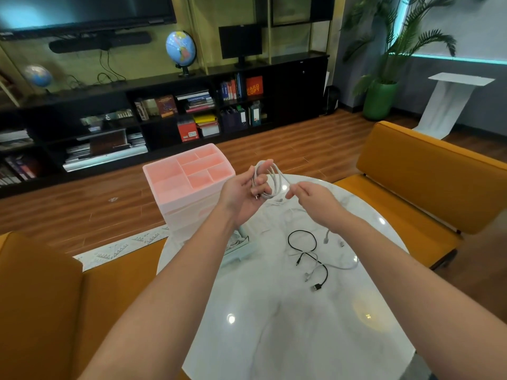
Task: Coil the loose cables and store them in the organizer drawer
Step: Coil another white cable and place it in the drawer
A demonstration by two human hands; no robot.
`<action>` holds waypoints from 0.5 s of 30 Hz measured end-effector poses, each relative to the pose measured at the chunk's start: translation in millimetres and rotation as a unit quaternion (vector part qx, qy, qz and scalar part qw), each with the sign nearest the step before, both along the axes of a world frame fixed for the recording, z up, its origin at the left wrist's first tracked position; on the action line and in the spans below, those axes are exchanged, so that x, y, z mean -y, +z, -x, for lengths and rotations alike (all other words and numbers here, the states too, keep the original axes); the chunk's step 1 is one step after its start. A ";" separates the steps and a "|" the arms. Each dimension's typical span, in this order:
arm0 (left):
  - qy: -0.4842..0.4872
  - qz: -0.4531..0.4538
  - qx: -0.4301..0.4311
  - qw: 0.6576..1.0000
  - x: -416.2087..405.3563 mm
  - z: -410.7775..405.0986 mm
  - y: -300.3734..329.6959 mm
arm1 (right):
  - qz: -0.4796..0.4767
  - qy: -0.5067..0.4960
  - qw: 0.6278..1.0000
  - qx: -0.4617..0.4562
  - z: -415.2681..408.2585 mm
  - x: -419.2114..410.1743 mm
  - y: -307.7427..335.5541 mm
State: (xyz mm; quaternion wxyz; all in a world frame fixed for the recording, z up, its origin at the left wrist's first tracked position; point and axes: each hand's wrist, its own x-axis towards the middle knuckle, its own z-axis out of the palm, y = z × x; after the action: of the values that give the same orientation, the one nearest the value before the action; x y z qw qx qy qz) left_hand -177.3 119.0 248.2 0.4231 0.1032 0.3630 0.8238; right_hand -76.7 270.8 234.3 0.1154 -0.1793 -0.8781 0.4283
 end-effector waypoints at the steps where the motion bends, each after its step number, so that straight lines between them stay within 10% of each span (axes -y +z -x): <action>1: 0.014 -0.004 -0.004 1.000 -1.3 0.7 -0.1 | -0.005 0.004 1.000 0.011 -0.2 2.3 -3.9; 9: 0.129 0.078 -0.143 0.978 -10.1 2.9 -7.6 | 0.044 0.098 0.990 0.087 -1.3 33.3 -20.6; 15: 0.092 0.293 -0.358 0.882 -5.0 -7.3 -7.9 | 0.080 0.112 0.983 0.119 -1.0 27.1 -8.6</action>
State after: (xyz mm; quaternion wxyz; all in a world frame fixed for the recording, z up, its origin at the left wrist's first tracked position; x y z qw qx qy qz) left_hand -170.0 124.0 240.3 0.1973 0.2284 0.7222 0.6224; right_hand -75.7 243.7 225.8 -0.0532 -0.1380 -0.8631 0.4829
